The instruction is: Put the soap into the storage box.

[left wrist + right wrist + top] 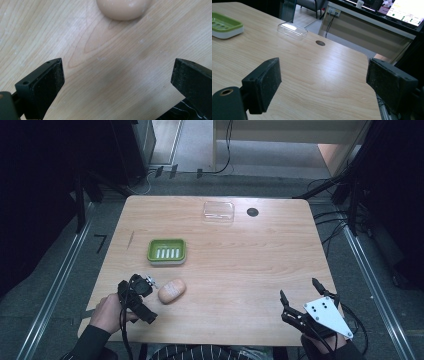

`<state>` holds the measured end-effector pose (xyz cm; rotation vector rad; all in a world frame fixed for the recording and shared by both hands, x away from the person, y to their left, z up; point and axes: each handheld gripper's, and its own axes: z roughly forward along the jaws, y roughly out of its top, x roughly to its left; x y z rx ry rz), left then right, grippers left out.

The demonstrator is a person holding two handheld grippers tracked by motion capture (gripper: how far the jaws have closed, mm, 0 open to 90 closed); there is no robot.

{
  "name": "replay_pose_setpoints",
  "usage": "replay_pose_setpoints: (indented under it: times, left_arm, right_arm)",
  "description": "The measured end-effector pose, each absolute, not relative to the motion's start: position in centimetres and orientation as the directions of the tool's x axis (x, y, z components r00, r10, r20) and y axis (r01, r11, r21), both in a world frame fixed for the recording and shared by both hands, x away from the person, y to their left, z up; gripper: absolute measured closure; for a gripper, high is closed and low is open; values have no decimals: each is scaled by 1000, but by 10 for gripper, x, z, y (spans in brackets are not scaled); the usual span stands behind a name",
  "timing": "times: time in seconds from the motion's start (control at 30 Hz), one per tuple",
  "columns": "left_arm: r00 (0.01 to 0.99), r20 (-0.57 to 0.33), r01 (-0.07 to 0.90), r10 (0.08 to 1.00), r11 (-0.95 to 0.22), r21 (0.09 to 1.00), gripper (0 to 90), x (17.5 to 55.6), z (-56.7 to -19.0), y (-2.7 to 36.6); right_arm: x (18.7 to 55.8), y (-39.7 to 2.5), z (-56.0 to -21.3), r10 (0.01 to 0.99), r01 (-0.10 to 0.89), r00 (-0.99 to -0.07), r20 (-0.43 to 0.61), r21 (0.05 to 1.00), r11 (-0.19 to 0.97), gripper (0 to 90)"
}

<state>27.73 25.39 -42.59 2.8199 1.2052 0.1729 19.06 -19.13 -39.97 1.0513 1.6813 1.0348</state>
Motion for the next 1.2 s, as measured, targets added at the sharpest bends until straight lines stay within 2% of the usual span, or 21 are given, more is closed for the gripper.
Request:
replay_pose_setpoints:
  times: [1.2]
  left_arm:
    - [717,51,686,695,-717,123,0,319,-429,222]
  right_arm:
    - [190,-192,-400,938,213,-252,-236,932,292,134]
